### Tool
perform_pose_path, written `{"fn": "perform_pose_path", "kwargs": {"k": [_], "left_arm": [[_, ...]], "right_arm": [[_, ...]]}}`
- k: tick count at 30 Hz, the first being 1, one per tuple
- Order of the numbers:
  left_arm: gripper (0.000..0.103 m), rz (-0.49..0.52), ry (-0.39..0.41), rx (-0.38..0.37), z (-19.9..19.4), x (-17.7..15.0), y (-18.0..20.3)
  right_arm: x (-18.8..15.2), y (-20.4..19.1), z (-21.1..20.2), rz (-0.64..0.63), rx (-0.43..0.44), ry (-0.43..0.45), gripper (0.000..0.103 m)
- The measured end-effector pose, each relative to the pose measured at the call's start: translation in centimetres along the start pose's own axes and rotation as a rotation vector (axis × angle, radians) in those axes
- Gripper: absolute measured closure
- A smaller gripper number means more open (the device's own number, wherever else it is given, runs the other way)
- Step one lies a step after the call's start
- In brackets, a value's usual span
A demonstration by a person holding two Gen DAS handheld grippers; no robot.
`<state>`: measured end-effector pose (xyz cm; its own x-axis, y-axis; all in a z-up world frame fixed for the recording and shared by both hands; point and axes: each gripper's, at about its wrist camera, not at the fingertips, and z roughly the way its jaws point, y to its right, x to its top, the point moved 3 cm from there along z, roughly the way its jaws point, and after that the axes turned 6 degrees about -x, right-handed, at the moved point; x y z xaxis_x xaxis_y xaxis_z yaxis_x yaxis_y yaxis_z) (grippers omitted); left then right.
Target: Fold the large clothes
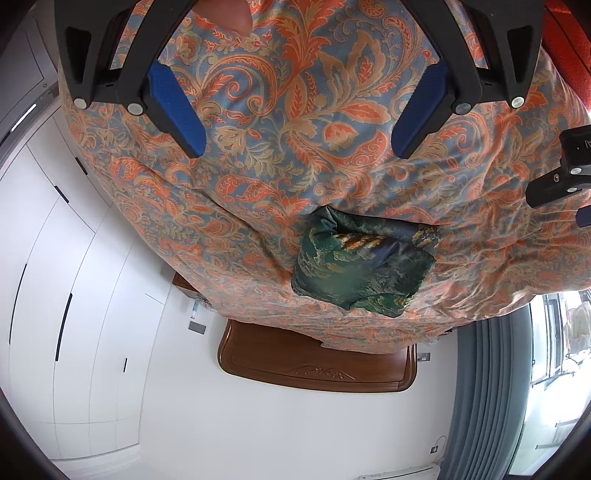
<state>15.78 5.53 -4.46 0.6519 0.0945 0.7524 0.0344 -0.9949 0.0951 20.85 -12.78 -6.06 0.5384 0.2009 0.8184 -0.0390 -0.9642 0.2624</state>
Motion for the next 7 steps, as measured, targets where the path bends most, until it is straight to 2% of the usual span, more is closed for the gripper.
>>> {"fn": "perform_pose_path", "kwargs": {"k": [7], "left_arm": [[0.001, 0.019, 0.031, 0.005, -0.52, -0.05, 0.64]], "right_arm": [[-0.01, -0.02, -0.15, 0.003, 0.008, 0.001, 0.001]]}}
